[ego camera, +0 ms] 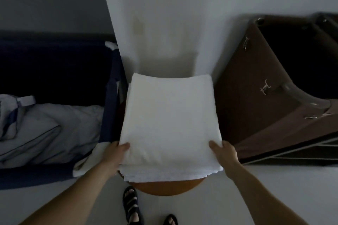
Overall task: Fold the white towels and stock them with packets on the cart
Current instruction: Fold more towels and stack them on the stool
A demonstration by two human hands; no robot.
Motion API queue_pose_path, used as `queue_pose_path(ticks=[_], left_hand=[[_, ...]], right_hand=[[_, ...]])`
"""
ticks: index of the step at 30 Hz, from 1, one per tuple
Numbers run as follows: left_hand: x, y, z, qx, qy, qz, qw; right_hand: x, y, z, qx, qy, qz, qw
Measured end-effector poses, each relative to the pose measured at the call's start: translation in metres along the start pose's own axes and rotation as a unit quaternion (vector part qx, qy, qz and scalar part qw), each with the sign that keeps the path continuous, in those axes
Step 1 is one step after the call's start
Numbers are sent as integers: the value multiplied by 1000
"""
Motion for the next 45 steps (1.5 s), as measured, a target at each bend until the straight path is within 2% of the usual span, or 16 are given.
queue_pose_path(ticks=[6,10,12,14,20,24,28,29,31,34,36,38,40,45], left_hand=[[2,17,5,84,43,-19,995],[-10,25,8,170,105,58,978],[-23,24,8,169,107,120,972],[-28,10,9,184,96,142,968],[-7,-14,15,231,112,87,963],[-5,-4,12,281,130,94,946],[-9,-11,14,271,153,92,946],[-11,-7,15,300,166,101,934],[-16,13,23,396,191,143,887],[-24,59,56,521,164,253,799],[-8,74,72,580,121,280,755],[16,65,72,610,79,259,745],[36,41,64,616,47,231,751],[53,17,63,614,66,242,749]], right_hand=[[7,-14,-8,-106,9,-27,994],[4,-19,-17,-152,45,-51,986],[4,-17,-18,-172,57,-50,982],[4,-9,-10,-215,51,-35,975],[0,3,6,-278,80,-32,957],[1,7,8,-302,89,-22,949],[-2,4,7,-307,105,-27,946],[-4,-2,4,-326,129,-52,935],[-9,-22,4,-373,169,-129,903],[-12,-58,29,-445,113,-230,858],[-2,-65,48,-499,64,-252,826],[13,-54,57,-530,29,-238,814],[29,-35,61,-539,9,-215,815],[40,-16,71,-538,13,-206,817]])
Point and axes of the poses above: each hand's wrist, its own x-axis towards the middle knuckle, its own z-axis out of the palm, y = z × x, the point moved 5 cm from there along x, towards the middle knuckle, and after that the axes turned 10 degrees about -y, right-handed, at the moved point
